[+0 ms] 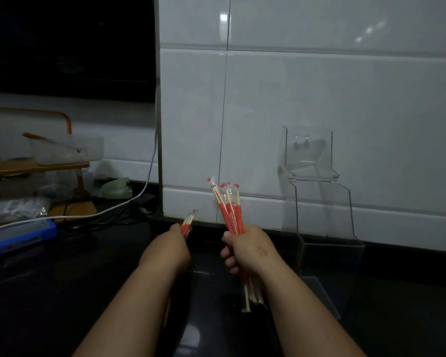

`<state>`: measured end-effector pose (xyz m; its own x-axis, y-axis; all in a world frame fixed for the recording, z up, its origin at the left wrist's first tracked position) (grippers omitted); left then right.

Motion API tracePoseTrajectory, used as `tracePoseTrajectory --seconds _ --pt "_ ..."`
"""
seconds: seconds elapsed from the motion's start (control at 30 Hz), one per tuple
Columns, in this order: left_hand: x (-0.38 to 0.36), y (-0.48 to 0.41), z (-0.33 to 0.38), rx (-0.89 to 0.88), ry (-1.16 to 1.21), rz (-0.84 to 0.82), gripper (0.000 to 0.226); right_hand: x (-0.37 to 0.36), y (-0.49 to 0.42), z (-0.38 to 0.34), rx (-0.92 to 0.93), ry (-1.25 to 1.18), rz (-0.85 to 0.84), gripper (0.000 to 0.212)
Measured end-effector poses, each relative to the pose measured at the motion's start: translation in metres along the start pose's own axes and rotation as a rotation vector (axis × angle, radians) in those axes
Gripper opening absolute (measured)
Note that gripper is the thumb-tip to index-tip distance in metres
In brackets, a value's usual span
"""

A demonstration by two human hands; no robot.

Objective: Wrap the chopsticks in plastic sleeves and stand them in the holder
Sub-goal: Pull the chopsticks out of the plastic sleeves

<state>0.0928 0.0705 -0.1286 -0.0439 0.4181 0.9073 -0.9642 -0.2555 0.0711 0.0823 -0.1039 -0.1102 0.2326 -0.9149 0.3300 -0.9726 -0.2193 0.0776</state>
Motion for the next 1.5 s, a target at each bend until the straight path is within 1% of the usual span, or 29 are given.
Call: tracePoseTrajectory --seconds 0.13,0.17,0.2,0.23,0.3,0.33,0.37,0.43,0.5,0.57,0.6,0.67,0.77,0.83,0.9,0.93,0.97,1.03,1.1,1.17,1.27,1.3,1.33,1.37,1.4,1.43,1.47,1.5 --pt "0.002 0.002 -0.004 0.06 -0.14 -0.032 0.084 0.0 0.006 -0.002 -0.029 -0.14 -0.062 0.017" --pt "0.005 0.002 -0.003 0.069 -0.159 -0.008 0.086 0.0 0.006 -0.002 -0.037 -0.179 -0.072 0.018" --pt "0.009 0.003 -0.001 0.058 -0.129 0.044 0.084 -0.001 0.007 -0.003 -0.045 -0.211 -0.087 0.018" --pt "0.014 0.003 0.003 0.013 -0.017 0.112 0.076 -0.002 0.007 -0.003 -0.051 -0.239 -0.106 0.019" --pt "0.021 0.005 0.012 -0.134 0.416 0.206 0.052 -0.003 0.009 -0.005 -0.068 -0.289 -0.149 0.02" --pt "0.02 0.007 0.015 -0.192 0.641 0.2 0.042 -0.004 0.009 -0.005 -0.078 -0.31 -0.171 0.02" --pt "0.018 0.009 0.018 -0.223 0.821 0.155 0.037 -0.005 0.009 -0.005 -0.089 -0.327 -0.194 0.02" --pt "0.011 0.011 0.026 -0.235 1.06 -0.02 0.041 -0.008 0.008 -0.003 -0.109 -0.319 -0.237 0.019" --pt "0.004 0.014 0.033 -0.248 1.191 -0.192 0.04 -0.012 0.008 -0.002 -0.12 -0.273 -0.286 0.018" --pt "0.001 0.016 0.037 -0.278 1.238 -0.265 0.03 -0.016 0.01 -0.003 -0.122 -0.229 -0.324 0.017" --pt "0.001 0.017 0.039 -0.295 1.242 -0.271 0.026 -0.017 0.012 -0.004 -0.122 -0.218 -0.334 0.017" --pt "0.003 0.021 0.041 -0.296 1.242 -0.232 0.022 -0.019 0.013 -0.005 -0.126 -0.229 -0.348 0.02" --pt "0.005 0.019 0.035 -0.2 1.302 -0.155 0.021 -0.017 0.012 -0.003 -0.132 -0.29 -0.334 0.023" --pt "0.008 0.015 0.024 -0.121 1.239 -0.059 0.021 -0.012 0.011 -0.003 -0.127 -0.314 -0.272 0.024" --pt "0.016 0.011 0.01 -0.056 1.058 0.107 0.019 -0.003 0.007 -0.002 -0.099 -0.262 -0.131 0.022" --pt "0.022 0.01 0.006 -0.042 0.899 0.173 0.018 0.003 0.006 -0.002 -0.086 -0.205 -0.055 0.02" --pt "0.025 0.009 0.005 -0.039 0.704 0.201 0.018 0.008 0.006 -0.002 -0.077 -0.145 0.006 0.018" --pt "0.022 0.004 0.005 -0.021 0.342 0.182 0.02 0.013 0.008 -0.004 -0.055 -0.066 0.046 0.016" --pt "0.016 0.001 0.005 0.028 0.085 0.158 0.024 0.012 0.01 -0.006 -0.013 -0.005 0.018 0.013" --pt "0.013 0.004 0.005 0.06 -0.05 0.136 0.028 0.007 0.012 -0.01 0.034 0.055 -0.013 0.011" --pt "0.011 0.004 0.004 0.081 -0.121 0.12 0.037 0.005 0.013 -0.013 0.077 0.071 -0.025 0.013" --pt "0.012 0.004 0.005 0.071 -0.148 0.15 0.041 0.004 0.013 -0.014 0.086 0.065 -0.027 0.015" --pt "0.016 0.006 0.01 0.032 -0.145 0.214 0.043 0.003 0.012 -0.014 0.089 0.047 -0.037 0.016" --pt "0.021 0.01 0.016 -0.049 -0.076 0.299 0.042 0.0 0.012 -0.014 0.087 0.01 -0.064 0.016" --pt "0.027 0.016 0.023 -0.167 0.065 0.377 0.04 -0.004 0.011 -0.014 0.081 -0.039 -0.101 0.016" --pt "0.032 0.023 0.03 -0.275 0.293 0.413 0.042 -0.007 0.01 -0.013 0.071 -0.081 -0.137 0.016" --pt "0.033 0.029 0.034 -0.344 0.548 0.39 0.044 -0.008 0.01 -0.012 0.061 -0.097 -0.163 0.015" --pt "0.033 0.032 0.038 -0.38 0.767 0.328 0.046 -0.008 0.01 -0.012 0.057 -0.078 -0.179 0.014"
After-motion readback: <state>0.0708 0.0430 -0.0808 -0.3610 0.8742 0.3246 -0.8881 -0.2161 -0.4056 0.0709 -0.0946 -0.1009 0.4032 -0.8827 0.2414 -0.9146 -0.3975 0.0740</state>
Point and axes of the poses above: each hand's wrist, its own y-axis away from the middle knuckle, its own x-axis out of the back of the hand, z = x × y, the point moved 6 cm from there along -y, towards the middle knuckle, and after that the axes turned 7 degrees about -z, right-handed, at the moved point
